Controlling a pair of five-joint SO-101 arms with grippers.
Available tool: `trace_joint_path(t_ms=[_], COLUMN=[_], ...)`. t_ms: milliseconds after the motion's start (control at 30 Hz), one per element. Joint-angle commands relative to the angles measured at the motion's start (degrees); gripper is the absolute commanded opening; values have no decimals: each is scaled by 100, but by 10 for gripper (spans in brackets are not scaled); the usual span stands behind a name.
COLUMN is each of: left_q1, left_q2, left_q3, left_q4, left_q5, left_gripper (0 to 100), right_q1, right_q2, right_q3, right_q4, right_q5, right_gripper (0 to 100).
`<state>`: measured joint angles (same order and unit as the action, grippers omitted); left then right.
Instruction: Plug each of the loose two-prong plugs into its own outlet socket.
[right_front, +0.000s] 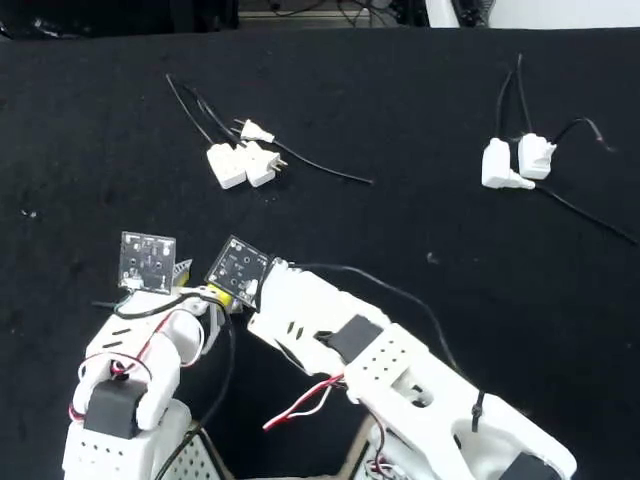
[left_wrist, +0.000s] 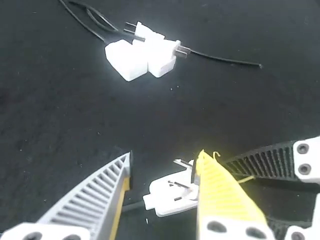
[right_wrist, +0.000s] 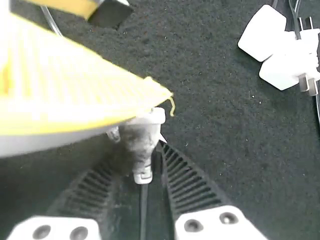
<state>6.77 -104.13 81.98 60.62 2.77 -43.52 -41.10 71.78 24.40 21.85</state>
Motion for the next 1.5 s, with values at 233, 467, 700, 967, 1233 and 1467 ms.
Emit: trace_joint_path(t_ms=[233,467,700,967,1233,1467], left_q1=[75,75,75,75,75,-84], left_q2=[-35,-35,-35,-35,-35,-35], left_q3=[382,444,664,655,655,655], left_q4=[-26,-26,-273,-264,-264,-255], left_q5=[-484,-527,-527,-527,-527,-527], left_gripper=[216,216,216,216,216,216], right_q1=[-53,-53,-44,-44,-44,387], right_q2=[-224,-224,-470,-1921,-2202,-2202], right_q3=[-31,-40,-31,585,699,708], right_q4=[-123,-149,-167,-114,18,343], right_q5=[-299,-659,-1169,-1160,-1152,-1116], right_gripper=[10,10,10,10,10,10])
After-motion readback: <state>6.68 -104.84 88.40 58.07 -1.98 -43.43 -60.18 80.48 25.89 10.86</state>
